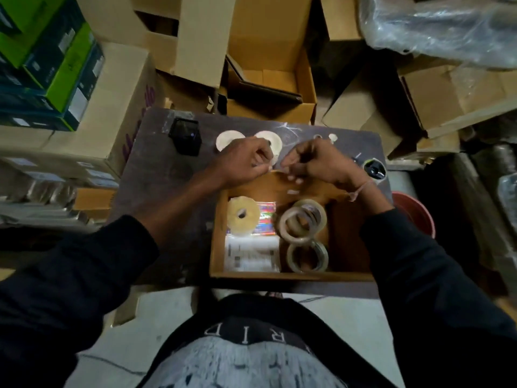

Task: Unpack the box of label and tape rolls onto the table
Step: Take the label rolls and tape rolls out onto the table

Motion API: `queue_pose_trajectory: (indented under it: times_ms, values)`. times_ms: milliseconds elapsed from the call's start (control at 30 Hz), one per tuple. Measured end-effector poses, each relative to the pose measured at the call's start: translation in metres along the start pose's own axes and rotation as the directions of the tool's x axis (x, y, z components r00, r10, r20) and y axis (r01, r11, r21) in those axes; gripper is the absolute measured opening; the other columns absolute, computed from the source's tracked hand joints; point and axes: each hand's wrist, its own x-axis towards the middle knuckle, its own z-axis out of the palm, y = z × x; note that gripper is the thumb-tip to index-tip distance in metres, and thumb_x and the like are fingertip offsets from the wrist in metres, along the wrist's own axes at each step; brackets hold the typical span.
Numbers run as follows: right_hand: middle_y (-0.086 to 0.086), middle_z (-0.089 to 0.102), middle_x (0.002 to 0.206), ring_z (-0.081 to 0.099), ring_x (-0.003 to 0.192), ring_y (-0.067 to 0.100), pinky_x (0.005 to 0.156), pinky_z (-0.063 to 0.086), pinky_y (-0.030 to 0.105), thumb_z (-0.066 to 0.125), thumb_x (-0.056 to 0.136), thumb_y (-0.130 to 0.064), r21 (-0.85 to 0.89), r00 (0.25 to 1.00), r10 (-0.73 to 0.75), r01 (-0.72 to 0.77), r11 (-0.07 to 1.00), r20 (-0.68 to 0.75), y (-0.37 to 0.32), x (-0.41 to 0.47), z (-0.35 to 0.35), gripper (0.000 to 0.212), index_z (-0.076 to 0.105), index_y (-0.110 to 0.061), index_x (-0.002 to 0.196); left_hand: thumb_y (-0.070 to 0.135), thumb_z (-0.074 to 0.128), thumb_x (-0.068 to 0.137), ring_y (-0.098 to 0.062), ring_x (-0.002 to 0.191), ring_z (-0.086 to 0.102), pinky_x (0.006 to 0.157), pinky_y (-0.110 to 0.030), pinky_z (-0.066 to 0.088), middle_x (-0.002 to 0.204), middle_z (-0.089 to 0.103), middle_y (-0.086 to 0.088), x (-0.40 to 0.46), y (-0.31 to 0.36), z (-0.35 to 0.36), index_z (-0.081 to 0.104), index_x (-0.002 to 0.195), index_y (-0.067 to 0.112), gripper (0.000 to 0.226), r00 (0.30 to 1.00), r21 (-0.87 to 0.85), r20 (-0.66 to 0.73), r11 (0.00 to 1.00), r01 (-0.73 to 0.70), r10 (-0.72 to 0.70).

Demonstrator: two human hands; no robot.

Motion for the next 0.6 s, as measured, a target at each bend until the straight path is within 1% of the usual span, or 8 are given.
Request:
queue_pose_trajectory:
  times_ms: [100,167,233,300,367,433,500,600]
  values:
    - [0.0,0.078,0.099,0.074,0.092,0.024,0.087,0.06,0.035,0.079,0.081,-0.02,-0.312,0.978,0.103,-0.042,0.949,0.18,0.031,-0.013,0.011,0.022,0.076,-0.02,0.102,0.013,0.073,0.085,0.001,0.071,0.063,0.069,-0.019,0.053,0.086,0.073,0.006,-0.021,0.014,0.02,0.074,0.096,0.014,0.012,0.986,-0.015,0.165,1.0,0.018,-0.015]
    - [0.001,0.071,0.12,0.068,0.11,0.025,0.097,0.054,0.038,0.082,0.072,-0.033,-0.576,0.968,0.178,-0.045,0.816,0.177,0.052,-0.016,0.027,0.053,0.068,-0.022,0.122,0.017,0.073,0.085,-0.009,0.082,0.067,0.078,-0.034,0.058,0.094,0.073,0.001,-0.028,0.01,0.036,0.072,0.102,0.014,0.017,0.962,0.093,0.265,0.995,0.039,-0.062]
    - [0.01,0.05,0.145,0.052,0.13,0.032,0.108,0.044,0.041,0.085,0.067,-0.044,-0.712,0.961,0.231,-0.056,0.7,0.152,0.068,-0.02,0.045,0.092,0.046,-0.019,0.147,0.024,0.076,0.086,-0.022,0.105,0.064,0.09,-0.041,0.055,0.117,0.068,-0.006,-0.032,0.004,0.049,0.065,0.123,0.014,0.04,0.926,0.318,0.355,0.948,0.008,-0.127]
    - [0.017,0.03,0.154,0.04,0.138,0.038,0.115,0.037,0.045,0.085,0.063,-0.056,-0.758,0.962,0.233,-0.044,0.651,0.143,0.079,-0.026,0.062,0.117,0.025,-0.017,0.156,0.027,0.08,0.084,-0.026,0.119,0.058,0.095,-0.039,0.051,0.133,0.06,-0.008,-0.037,-0.003,0.062,0.051,0.142,0.016,0.066,0.887,0.496,0.423,0.866,-0.058,-0.184]
    - [0.017,0.023,0.156,0.037,0.138,0.04,0.115,0.037,0.046,0.086,0.059,-0.061,-0.774,0.971,0.195,-0.018,0.633,0.138,0.088,-0.034,0.076,0.123,0.02,-0.019,0.155,0.03,0.085,0.079,-0.028,0.125,0.054,0.098,-0.04,0.047,0.142,0.054,-0.009,-0.04,-0.006,0.074,0.04,0.149,0.018,0.084,0.836,0.621,0.489,0.772,-0.133,-0.249]
    - [0.015,0.022,0.157,0.039,0.135,0.039,0.112,0.041,0.045,0.087,0.058,-0.057,-0.773,0.978,0.168,-0.014,0.634,0.121,0.096,-0.038,0.085,0.121,0.023,-0.02,0.154,0.039,0.088,0.074,-0.032,0.135,0.047,0.107,-0.044,0.042,0.153,0.045,-0.012,-0.041,-0.01,0.085,0.035,0.153,0.02,0.097,0.783,0.718,0.532,0.662,-0.214,-0.323]
    - [0.014,0.028,0.154,0.045,0.129,0.039,0.109,0.044,0.044,0.089,0.055,-0.052,-0.756,0.984,0.15,-0.025,0.654,0.098,0.101,-0.038,0.087,0.119,0.027,-0.021,0.151,0.048,0.089,0.07,-0.036,0.143,0.038,0.115,-0.049,0.036,0.16,0.033,-0.015,-0.041,-0.015,0.092,0.029,0.157,0.02,0.11,0.735,0.78,0.545,0.566,-0.267,-0.404]
    - [0.014,0.034,0.15,0.046,0.128,0.038,0.108,0.044,0.044,0.089,0.052,-0.051,-0.741,0.984,0.161,-0.049,0.669,0.08,0.105,-0.039,0.085,0.119,0.029,-0.017,0.149,0.053,0.09,0.065,-0.041,0.147,0.03,0.118,-0.053,0.032,0.164,0.022,-0.019,-0.042,-0.015,0.1,0.017,0.161,0.021,0.124,0.698,0.809,0.555,0.488,-0.328,-0.452]
